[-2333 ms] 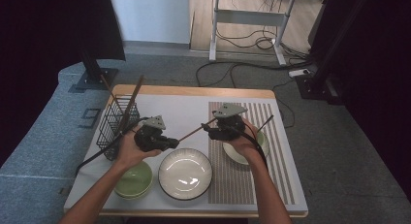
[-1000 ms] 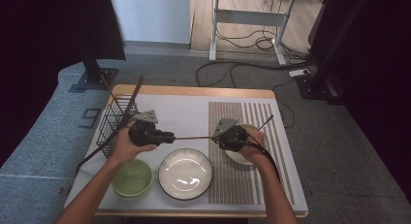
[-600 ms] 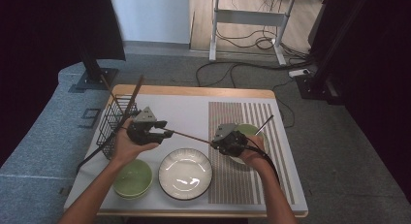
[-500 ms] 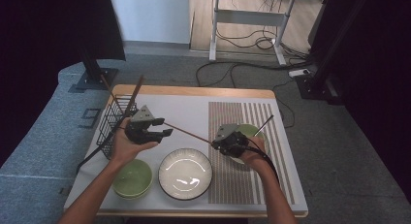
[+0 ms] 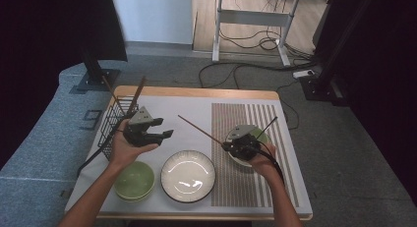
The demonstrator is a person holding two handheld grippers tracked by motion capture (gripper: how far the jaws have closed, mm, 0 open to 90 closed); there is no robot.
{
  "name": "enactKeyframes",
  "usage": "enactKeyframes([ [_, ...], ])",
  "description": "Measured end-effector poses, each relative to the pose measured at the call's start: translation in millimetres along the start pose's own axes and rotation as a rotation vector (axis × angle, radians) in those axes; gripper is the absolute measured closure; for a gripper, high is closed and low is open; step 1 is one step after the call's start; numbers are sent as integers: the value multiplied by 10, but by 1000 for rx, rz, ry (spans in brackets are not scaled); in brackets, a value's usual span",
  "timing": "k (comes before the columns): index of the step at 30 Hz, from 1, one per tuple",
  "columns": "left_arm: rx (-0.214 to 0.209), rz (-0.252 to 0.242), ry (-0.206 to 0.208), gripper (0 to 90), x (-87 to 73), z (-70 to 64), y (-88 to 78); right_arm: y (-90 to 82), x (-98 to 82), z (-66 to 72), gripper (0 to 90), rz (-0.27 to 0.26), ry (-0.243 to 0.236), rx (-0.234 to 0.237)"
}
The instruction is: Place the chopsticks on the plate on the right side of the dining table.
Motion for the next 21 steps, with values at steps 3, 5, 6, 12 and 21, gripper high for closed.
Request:
enactKeyframes([
  [3,-1,5,0,395,-7,-2,-5,-18,-31,-22,846,-5,36,-12],
  [5,-2,11,1,393,-16,-3,-7,-27,-51,-36,847,-5,45,-19],
  [6,-3,11,0,393,-19,-5,-7,-34,-64,-44,846,-6,54,-24],
  [12,-7,17,-3,392,-46,-10,-9,-86,-143,-94,848,-9,90,-51],
  [21,0,27,-6,392,-81,17,-32,-242,-368,-224,848,-11,174,-116],
])
Point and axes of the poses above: each handheld gripper's, and its own axes: y roughly forward along the jaws, x roughly out of its top, z roughly to its left, the point moved 10 cm from there along y, roughly forward along the jaws, and after that the axes turned 12 degrees about -y, right-handed, at the moved point
